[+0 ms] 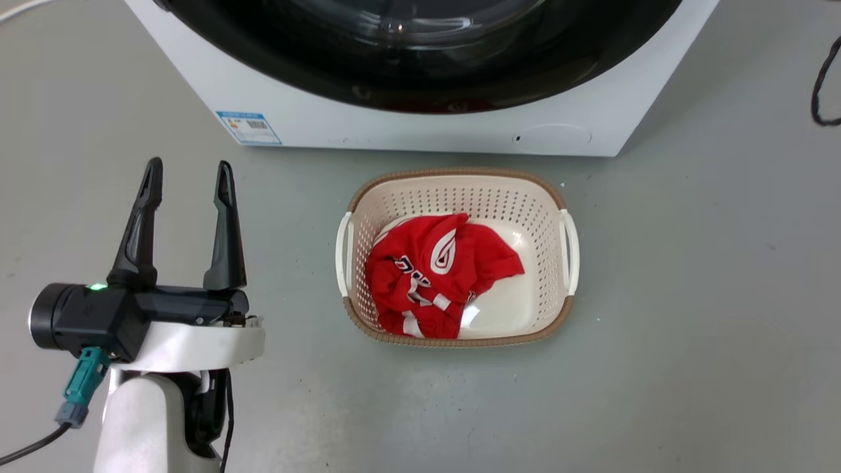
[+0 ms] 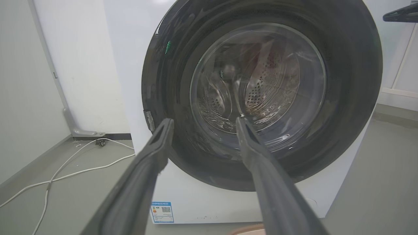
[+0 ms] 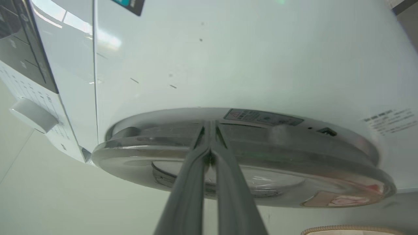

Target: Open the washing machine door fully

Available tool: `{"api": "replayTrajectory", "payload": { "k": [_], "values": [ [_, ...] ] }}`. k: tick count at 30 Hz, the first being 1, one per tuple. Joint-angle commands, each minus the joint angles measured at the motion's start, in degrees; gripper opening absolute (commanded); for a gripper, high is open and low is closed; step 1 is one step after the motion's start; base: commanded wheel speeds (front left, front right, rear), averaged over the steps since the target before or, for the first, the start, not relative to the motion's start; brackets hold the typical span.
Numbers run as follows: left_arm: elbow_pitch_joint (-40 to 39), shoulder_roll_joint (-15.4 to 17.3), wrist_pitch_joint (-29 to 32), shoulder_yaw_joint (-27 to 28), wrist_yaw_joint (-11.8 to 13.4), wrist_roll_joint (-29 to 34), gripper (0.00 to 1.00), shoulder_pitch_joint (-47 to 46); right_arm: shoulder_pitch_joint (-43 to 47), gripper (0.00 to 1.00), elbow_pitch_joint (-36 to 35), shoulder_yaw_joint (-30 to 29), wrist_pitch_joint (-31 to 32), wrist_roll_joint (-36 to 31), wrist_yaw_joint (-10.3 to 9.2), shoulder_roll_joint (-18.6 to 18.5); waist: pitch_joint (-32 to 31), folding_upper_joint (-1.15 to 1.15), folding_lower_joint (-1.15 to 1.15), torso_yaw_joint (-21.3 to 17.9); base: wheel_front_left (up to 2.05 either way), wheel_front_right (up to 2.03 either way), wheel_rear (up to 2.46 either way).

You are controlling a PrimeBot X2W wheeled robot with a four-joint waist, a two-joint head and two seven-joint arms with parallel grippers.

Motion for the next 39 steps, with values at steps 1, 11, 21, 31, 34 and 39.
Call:
{"api": "replayTrajectory", "payload": {
  "k": [1, 11, 21, 31, 34, 39],
  "values": [
    [-0.24, 0.22, -0.15, -0.12, -0.08, -0.32, 1.0, -0.83, -1.1, 0.0, 0.44, 0.07, 0.1, -0.09, 0.0, 0.18, 1.26, 0.0, -0.01, 0.76, 0.0, 0.0, 0.0],
    [-1.32, 1.01, -0.15, -0.61, -0.09, -0.83, 1.0, -2.38, -1.17, 0.0, 1.48, 0.36, 3.89, -2.1, -0.01, 1.07, 4.46, 0.0, -0.01, 1.82, 0.0, 0.0, 0.0],
    [-1.14, 0.62, -0.15, -0.69, -0.09, -0.78, 1.0, -2.89, -0.23, 0.0, 1.42, -1.7, 12.94, -1.16, 0.0, 2.27, 4.95, 0.0, -0.01, 1.41, 0.0, 0.0, 0.0],
    [0.41, 0.4, -0.15, -0.83, -0.09, -0.18, 1.0, -1.29, 3.08, 0.0, -0.63, -3.16, 27.09, 2.42, 0.0, 3.7, 1.45, 0.0, -0.01, 0.16, 0.0, 0.0, 0.0],
    [0.99, 0.29, -0.15, -0.87, -0.09, 0.28, 1.0, -0.07, 6.45, 0.0, -2.66, -3.17, 30.31, 3.13, 0.0, 3.53, -0.92, 0.0, -0.01, -0.17, 0.0, 0.0, 0.0],
    [2.07, -0.06, -0.15, -1.27, -0.09, 0.9, 1.0, 2.75, 12.92, 0.0, -6.91, -3.26, 35.52, 4.72, 0.0, 4.24, -5.26, 0.0, -0.01, -0.54, 0.0, 0.0, 0.0]
  ]
}}
